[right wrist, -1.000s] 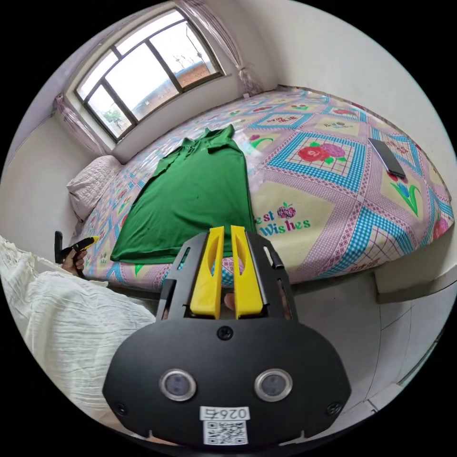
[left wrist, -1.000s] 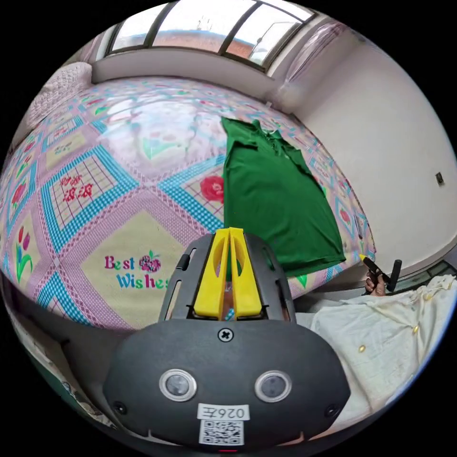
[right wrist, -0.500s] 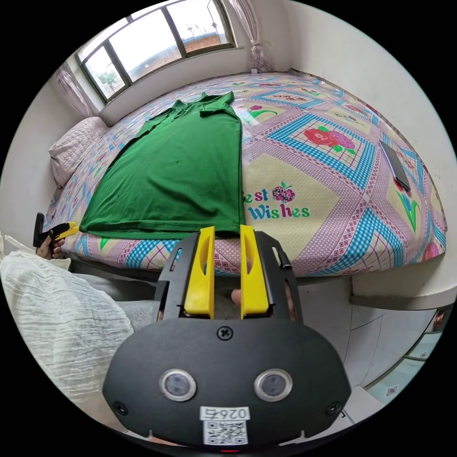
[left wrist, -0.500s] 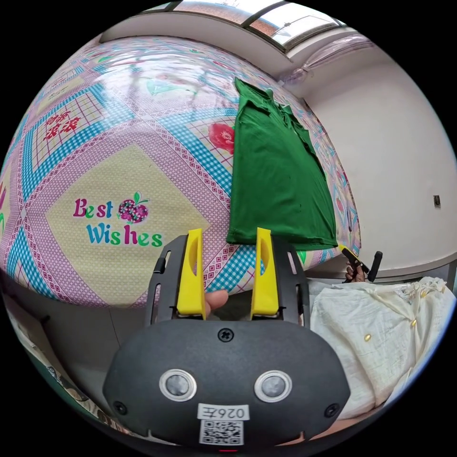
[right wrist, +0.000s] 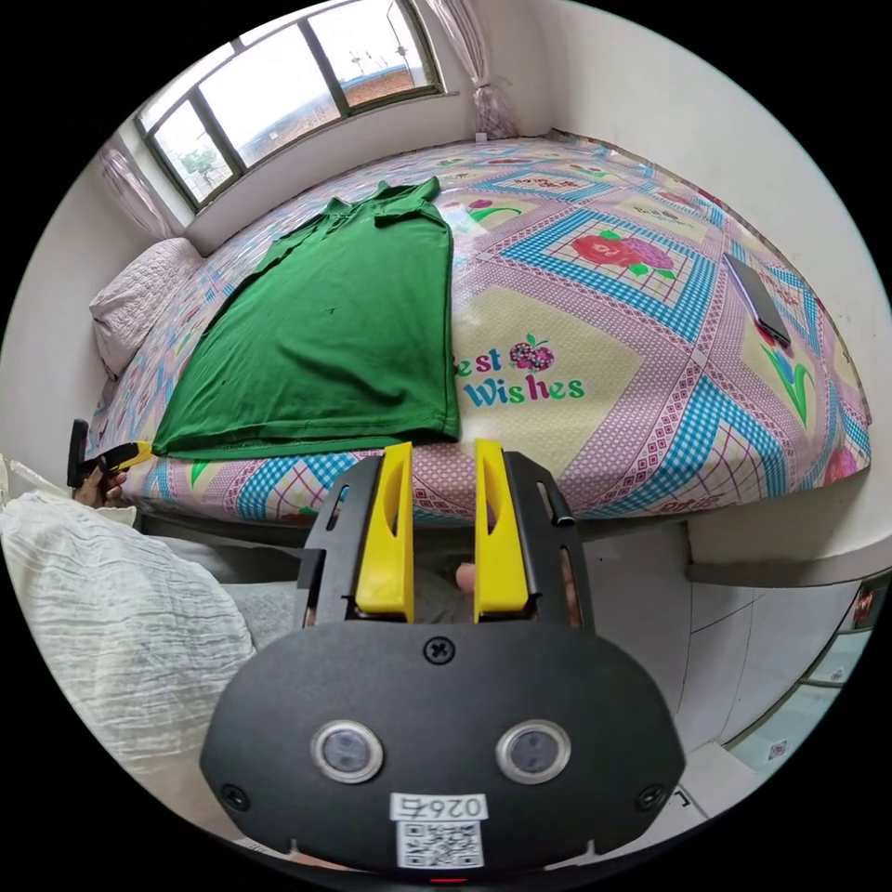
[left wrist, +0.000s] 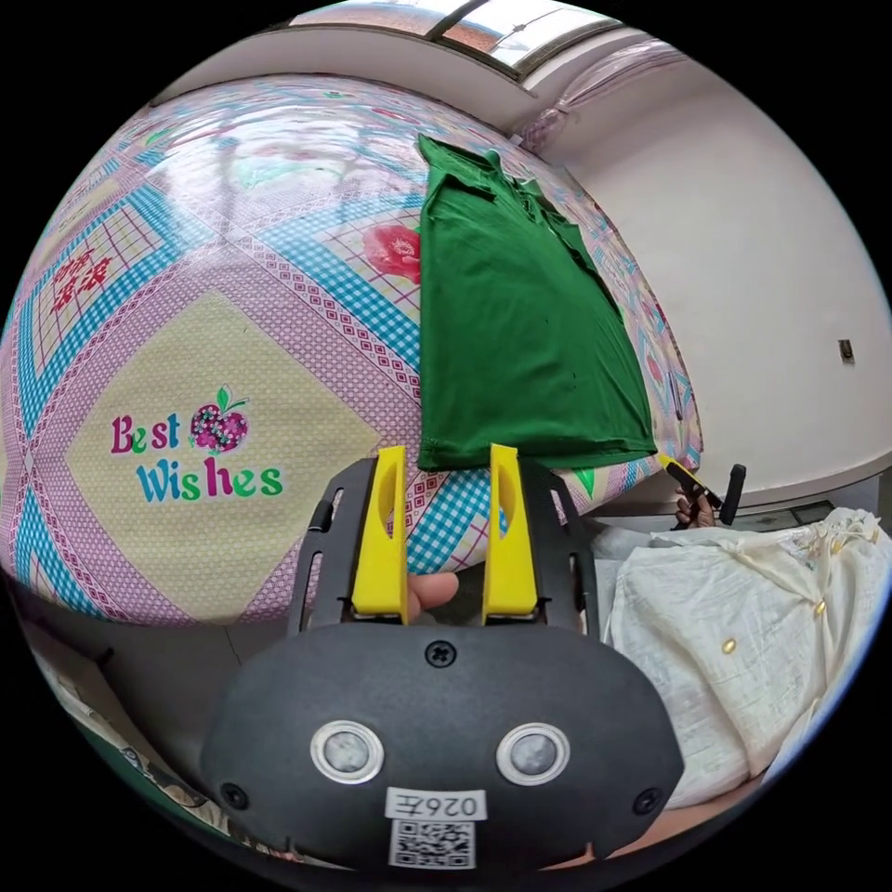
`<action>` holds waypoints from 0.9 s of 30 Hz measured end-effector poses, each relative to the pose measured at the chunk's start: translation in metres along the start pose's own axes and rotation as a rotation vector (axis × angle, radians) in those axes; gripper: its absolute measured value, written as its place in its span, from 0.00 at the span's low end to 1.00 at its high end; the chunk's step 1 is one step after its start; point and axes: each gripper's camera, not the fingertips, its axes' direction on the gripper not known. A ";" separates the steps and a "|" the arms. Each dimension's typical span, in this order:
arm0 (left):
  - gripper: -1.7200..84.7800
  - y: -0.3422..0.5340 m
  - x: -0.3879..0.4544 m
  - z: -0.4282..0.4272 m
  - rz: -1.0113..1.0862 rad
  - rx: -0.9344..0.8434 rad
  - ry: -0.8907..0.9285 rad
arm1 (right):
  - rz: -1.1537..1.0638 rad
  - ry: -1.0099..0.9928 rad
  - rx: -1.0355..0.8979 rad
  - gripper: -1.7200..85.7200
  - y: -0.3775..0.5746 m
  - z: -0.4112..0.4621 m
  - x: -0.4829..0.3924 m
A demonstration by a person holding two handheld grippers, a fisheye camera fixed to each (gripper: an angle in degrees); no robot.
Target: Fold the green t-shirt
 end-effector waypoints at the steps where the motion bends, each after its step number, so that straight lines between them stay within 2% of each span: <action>1: 0.15 -0.004 -0.005 0.001 -0.007 -0.005 0.030 | 0.007 -0.008 0.003 0.09 -0.001 0.000 0.002; 8: 0.04 -0.015 -0.050 0.008 -0.134 -0.005 0.236 | -0.014 0.003 -0.003 0.10 -0.013 0.010 0.011; 15: 0.02 -0.020 -0.076 -0.009 -0.179 0.051 0.340 | -0.111 0.033 0.000 0.09 -0.041 0.027 0.003; 17: 0.02 -0.022 -0.083 -0.019 -0.187 0.087 0.381 | -0.154 0.022 -0.010 0.03 -0.050 0.032 -0.001; 19: 0.02 -0.023 -0.089 -0.027 -0.195 0.115 0.409 | -0.169 0.008 -0.023 0.01 -0.057 0.033 -0.002; 27: 0.02 -0.010 -0.112 -0.056 -0.239 0.190 0.507 | -0.166 -0.052 -0.024 0.00 -0.061 0.013 0.013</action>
